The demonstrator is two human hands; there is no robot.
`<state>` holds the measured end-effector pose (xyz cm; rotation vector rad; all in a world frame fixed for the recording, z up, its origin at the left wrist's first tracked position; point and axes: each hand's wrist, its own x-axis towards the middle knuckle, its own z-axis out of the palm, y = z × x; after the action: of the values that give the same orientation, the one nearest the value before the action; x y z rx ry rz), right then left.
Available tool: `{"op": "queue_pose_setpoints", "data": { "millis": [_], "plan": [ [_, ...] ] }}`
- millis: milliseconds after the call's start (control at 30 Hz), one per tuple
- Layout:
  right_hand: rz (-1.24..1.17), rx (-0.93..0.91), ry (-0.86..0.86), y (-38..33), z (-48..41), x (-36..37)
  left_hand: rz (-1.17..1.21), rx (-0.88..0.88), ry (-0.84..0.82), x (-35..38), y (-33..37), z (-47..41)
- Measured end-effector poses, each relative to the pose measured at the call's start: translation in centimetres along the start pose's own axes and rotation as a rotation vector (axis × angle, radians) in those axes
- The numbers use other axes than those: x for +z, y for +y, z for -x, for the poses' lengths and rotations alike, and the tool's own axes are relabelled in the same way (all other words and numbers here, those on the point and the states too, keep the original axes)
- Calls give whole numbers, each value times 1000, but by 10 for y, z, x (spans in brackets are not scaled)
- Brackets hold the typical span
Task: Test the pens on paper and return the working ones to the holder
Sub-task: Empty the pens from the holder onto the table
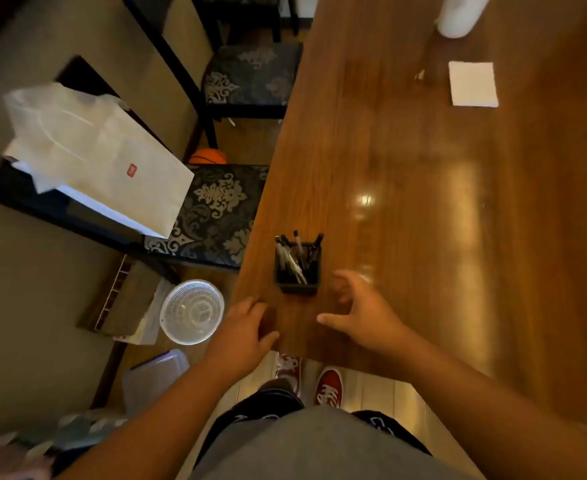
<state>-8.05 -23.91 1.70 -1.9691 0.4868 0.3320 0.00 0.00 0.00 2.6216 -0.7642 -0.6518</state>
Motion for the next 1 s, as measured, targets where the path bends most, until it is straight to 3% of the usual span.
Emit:
{"op": "queue_pose_setpoints", "data": {
  "millis": [267, 500, 667, 1000],
  "plan": [
    [13, -27, -75, -16, -60, 3, -249, 91, -146, 2, -19, -56],
    [-64, -66, -65, -28, -70, 6, -280, 216, -172, -4, -31, -101],
    [-155, -1, 59, -29, -66, -8, -319, 238, -168, -6, -23, -126],
    [-50, 137, 307, -22, -50, -39, -385, 140, -182, 1, 5, -145]
  ]
}}
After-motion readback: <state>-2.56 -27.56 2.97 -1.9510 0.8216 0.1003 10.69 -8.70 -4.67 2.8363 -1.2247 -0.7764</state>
